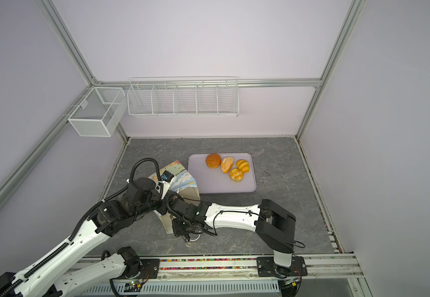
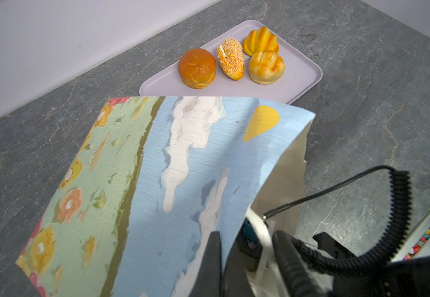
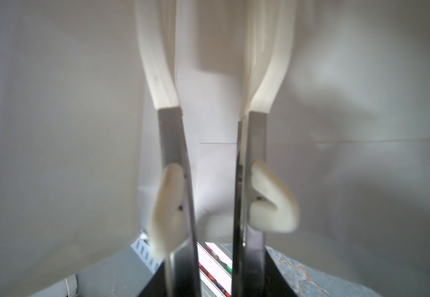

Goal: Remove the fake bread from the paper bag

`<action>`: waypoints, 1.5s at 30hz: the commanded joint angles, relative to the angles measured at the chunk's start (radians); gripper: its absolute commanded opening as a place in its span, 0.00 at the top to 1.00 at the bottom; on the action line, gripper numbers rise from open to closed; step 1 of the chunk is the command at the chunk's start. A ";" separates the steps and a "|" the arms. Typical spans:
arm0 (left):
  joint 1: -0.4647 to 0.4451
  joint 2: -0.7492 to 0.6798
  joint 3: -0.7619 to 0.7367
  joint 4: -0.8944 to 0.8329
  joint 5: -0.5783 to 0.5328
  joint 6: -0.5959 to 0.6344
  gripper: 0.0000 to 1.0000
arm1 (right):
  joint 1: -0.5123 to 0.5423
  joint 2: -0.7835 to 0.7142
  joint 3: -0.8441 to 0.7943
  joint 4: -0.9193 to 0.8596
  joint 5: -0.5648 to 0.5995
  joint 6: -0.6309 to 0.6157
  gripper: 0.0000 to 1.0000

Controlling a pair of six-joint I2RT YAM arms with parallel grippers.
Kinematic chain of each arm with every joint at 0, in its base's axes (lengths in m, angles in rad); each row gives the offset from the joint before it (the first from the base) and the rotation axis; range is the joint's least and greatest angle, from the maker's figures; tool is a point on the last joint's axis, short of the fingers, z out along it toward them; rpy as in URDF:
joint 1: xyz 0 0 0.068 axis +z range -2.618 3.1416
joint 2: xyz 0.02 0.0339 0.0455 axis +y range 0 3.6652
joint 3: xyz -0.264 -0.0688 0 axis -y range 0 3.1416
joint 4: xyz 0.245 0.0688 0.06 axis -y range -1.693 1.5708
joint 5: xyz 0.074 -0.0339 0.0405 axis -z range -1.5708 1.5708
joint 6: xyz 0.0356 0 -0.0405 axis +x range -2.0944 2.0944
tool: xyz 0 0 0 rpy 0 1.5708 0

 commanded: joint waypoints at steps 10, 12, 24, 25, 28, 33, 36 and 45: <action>-0.019 -0.024 0.038 0.042 0.078 -0.031 1.00 | 0.005 -0.131 -0.078 0.225 0.136 0.066 0.58; -0.018 -0.046 0.041 0.049 0.066 -0.031 1.00 | 0.004 -0.131 -0.090 0.243 0.146 0.073 0.56; -0.018 -0.085 0.101 0.029 0.052 -0.031 1.00 | -0.013 0.015 0.024 0.154 0.136 0.077 0.49; -0.018 -0.085 0.102 0.031 0.057 -0.029 1.00 | -0.018 0.028 0.029 0.154 0.128 0.076 0.49; -0.020 -0.086 0.104 0.035 0.066 -0.021 1.00 | -0.032 0.067 0.044 0.156 0.114 0.072 0.52; -0.023 -0.100 0.115 0.024 0.059 -0.008 1.00 | -0.056 0.094 0.048 0.182 0.101 0.062 0.55; -0.027 -0.109 0.130 0.015 0.053 -0.003 1.00 | -0.070 0.114 0.071 0.169 0.077 0.045 0.54; -0.091 -0.068 0.180 0.005 0.025 0.035 1.00 | -0.071 0.134 0.081 0.246 0.050 0.030 0.50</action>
